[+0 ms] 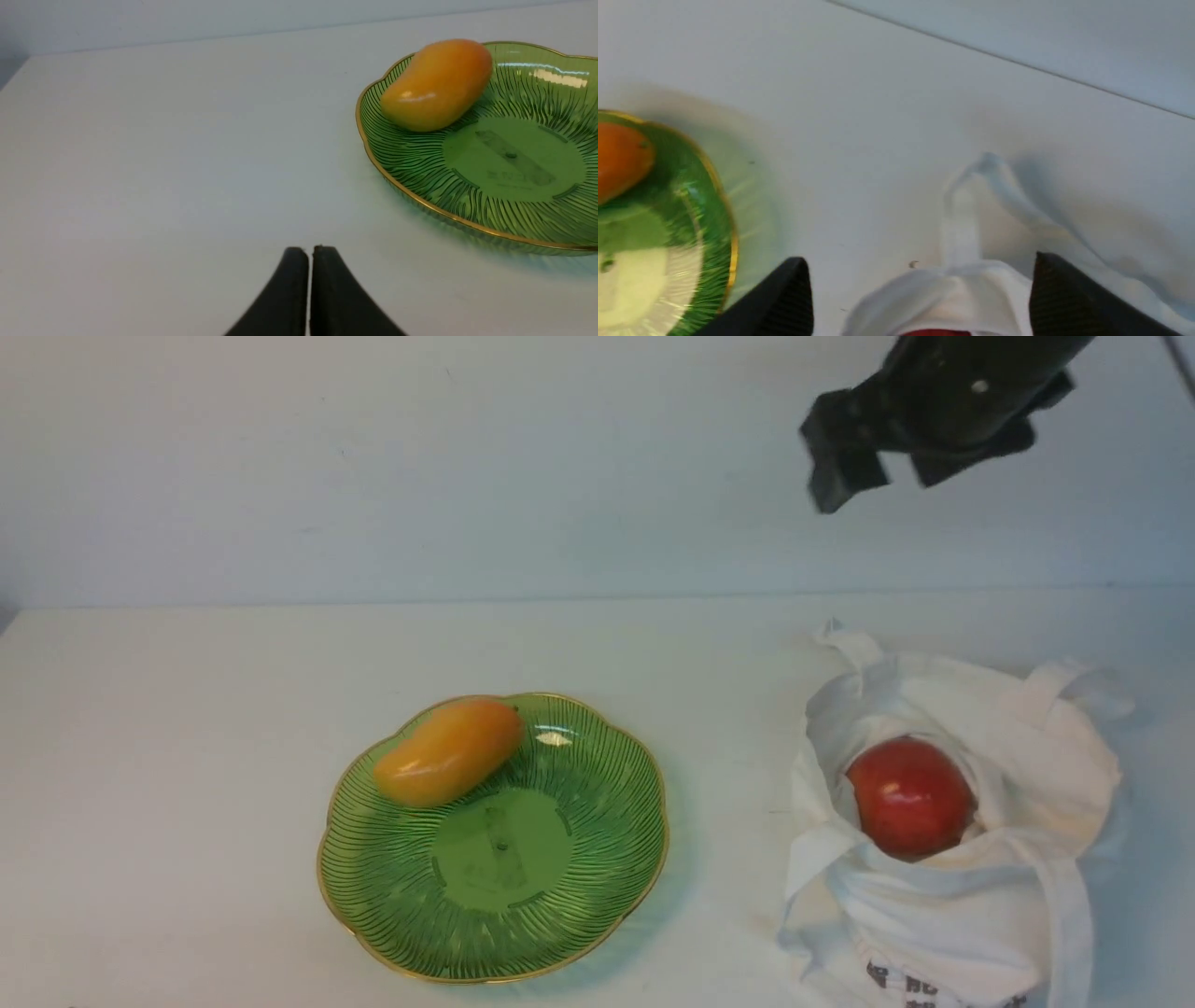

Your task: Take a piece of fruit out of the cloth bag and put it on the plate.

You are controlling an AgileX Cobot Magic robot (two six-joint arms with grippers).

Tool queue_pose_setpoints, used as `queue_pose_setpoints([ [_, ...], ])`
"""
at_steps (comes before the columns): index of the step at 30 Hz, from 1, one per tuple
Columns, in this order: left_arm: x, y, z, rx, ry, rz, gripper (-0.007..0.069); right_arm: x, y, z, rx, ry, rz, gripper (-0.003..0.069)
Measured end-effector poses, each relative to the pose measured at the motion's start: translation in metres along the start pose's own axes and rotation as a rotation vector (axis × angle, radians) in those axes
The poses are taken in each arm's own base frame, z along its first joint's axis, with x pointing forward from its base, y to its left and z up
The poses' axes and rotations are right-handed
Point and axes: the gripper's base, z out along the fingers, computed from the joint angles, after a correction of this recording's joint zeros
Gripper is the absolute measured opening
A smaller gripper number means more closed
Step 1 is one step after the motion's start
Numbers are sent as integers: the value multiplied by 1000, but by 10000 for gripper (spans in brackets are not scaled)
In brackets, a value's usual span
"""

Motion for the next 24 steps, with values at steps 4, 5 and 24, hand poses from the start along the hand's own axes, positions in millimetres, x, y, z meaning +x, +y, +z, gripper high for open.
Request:
queue_pose_setpoints([
  [4,0,0,0,0,0,0,-8,26,-22,-7,35,58,34,268],
  [5,0,0,0,0,0,0,-8,35,-24,-9,38,80,36,218],
  [24,0,0,0,0,0,0,-8,260,-12,-150,7,-374,130,-15],
])
